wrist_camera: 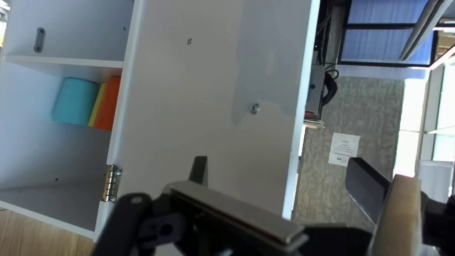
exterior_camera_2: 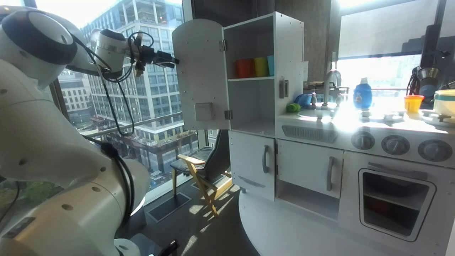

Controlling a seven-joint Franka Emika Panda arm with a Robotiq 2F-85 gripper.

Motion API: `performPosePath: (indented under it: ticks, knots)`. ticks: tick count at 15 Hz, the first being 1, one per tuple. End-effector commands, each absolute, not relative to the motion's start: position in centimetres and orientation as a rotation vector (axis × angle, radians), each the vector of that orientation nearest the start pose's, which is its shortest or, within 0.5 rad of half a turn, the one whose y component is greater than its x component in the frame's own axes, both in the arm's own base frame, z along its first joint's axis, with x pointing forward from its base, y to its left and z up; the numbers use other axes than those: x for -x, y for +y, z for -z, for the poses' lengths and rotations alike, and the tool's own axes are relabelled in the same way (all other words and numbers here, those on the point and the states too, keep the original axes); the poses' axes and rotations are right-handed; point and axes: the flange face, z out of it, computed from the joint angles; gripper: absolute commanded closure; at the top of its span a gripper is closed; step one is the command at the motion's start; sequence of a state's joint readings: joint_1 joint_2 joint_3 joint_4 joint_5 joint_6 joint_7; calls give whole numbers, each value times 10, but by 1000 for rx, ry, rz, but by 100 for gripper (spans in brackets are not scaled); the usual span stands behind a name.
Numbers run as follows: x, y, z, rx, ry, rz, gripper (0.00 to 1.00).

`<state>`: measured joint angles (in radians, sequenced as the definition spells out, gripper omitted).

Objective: Close all the cabinet doors

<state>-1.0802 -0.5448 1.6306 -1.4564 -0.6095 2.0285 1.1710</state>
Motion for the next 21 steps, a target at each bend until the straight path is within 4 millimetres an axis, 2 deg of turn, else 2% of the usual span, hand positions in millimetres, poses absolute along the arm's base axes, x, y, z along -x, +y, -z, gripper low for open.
performPosePath:
  ticks: [1, 6, 10, 13, 17, 21]
  knots:
    - [-418, 454, -702, 2828, 530, 1998, 0]
    - [-417, 432, -716, 2817, 627, 2039, 0]
    - [-400, 423, -723, 2842, 632, 2063, 0]
    - [-369, 422, -718, 2964, 578, 2022, 0]
    - [-319, 417, -706, 3097, 538, 1942, 0]
    - [-289, 396, -695, 3154, 598, 1886, 0]
